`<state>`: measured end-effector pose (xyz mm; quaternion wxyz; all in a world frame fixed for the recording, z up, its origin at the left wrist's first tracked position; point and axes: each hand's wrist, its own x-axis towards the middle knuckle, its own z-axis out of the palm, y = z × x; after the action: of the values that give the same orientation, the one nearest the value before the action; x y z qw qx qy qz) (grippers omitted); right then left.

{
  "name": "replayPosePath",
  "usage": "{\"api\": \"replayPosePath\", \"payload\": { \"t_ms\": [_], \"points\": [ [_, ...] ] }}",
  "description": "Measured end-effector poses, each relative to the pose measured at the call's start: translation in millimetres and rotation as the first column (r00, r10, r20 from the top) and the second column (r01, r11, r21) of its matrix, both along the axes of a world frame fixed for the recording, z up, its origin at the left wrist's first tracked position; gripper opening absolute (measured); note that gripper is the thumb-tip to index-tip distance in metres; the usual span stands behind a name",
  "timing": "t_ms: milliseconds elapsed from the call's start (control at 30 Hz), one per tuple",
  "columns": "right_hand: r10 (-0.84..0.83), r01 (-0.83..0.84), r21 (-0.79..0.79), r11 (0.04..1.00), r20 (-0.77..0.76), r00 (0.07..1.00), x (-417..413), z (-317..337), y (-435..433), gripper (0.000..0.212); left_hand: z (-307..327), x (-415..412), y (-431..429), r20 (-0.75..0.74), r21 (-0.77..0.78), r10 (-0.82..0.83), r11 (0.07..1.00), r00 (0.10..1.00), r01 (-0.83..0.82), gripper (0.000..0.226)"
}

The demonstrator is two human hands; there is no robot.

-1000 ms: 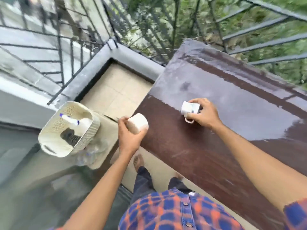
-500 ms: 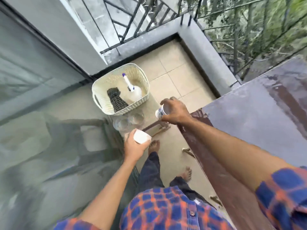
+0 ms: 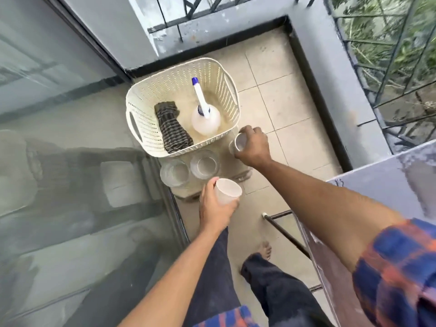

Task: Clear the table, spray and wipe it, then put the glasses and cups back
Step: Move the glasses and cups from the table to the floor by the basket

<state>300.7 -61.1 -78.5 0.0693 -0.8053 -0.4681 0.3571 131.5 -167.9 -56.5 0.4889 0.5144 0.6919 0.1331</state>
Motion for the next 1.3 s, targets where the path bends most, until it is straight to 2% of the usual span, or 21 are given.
{"api": "replayPosePath", "payload": {
  "t_ms": [367,633,833,900,933,1067,1100,1167,1233,1300],
  "points": [
    [0.028,-0.028,0.016,0.999,-0.010,1.000,-7.0,-30.0,9.6,0.066,-30.9,12.8,-12.7,0.001,0.055,-0.019,0.998,1.000,0.018,0.076],
    [0.002,-0.011,-0.067,0.998,-0.140,0.990,-1.9,-29.5,8.7,0.100,-32.7,5.8,-15.9,0.015,0.077,-0.012,0.997,1.000,0.011,0.079],
    [-0.164,0.140,-0.104,0.985,-0.275,0.947,7.9,-26.7,11.6,0.116,-27.6,-0.4,-13.1,0.060,0.094,0.010,0.995,0.998,-0.015,0.080],
    [-0.242,0.216,-0.113,0.970,-0.334,0.911,14.9,-21.5,12.6,0.107,-24.2,-4.7,-12.0,0.059,0.096,0.014,0.995,0.998,-0.019,0.081],
    [-0.294,0.267,-0.124,0.956,-0.361,0.885,18.7,-17.6,12.3,0.096,-22.4,-6.1,-12.0,0.059,0.098,0.020,0.995,0.998,-0.026,0.081],
    [-0.427,0.383,-0.190,0.904,-0.402,0.810,28.6,13.8,6.4,0.032,-4.2,-6.2,-8.0,0.070,0.136,0.036,0.990,0.997,-0.045,0.080],
    [-0.436,0.366,-0.238,0.900,-0.449,0.780,27.7,25.8,1.6,0.023,-0.7,-5.5,-6.4,0.077,0.146,0.032,0.988,0.997,-0.043,0.080],
    [-0.404,0.261,-0.323,0.910,-0.538,0.740,21.8,48.3,-12.7,0.028,6.3,-4.0,-1.0,0.084,0.157,0.023,0.987,0.996,-0.036,0.079],
    [-0.312,0.116,-0.352,0.929,-0.573,0.758,15.5,65.8,-29.2,0.028,12.1,-1.1,5.0,0.091,0.160,0.021,0.987,0.996,-0.035,0.079],
    [-0.208,0.022,-0.330,0.944,-0.542,0.814,10.2,70.8,-40.9,0.020,18.7,3.4,10.6,0.089,0.162,0.006,0.987,0.996,-0.020,0.078]
  ]
}}
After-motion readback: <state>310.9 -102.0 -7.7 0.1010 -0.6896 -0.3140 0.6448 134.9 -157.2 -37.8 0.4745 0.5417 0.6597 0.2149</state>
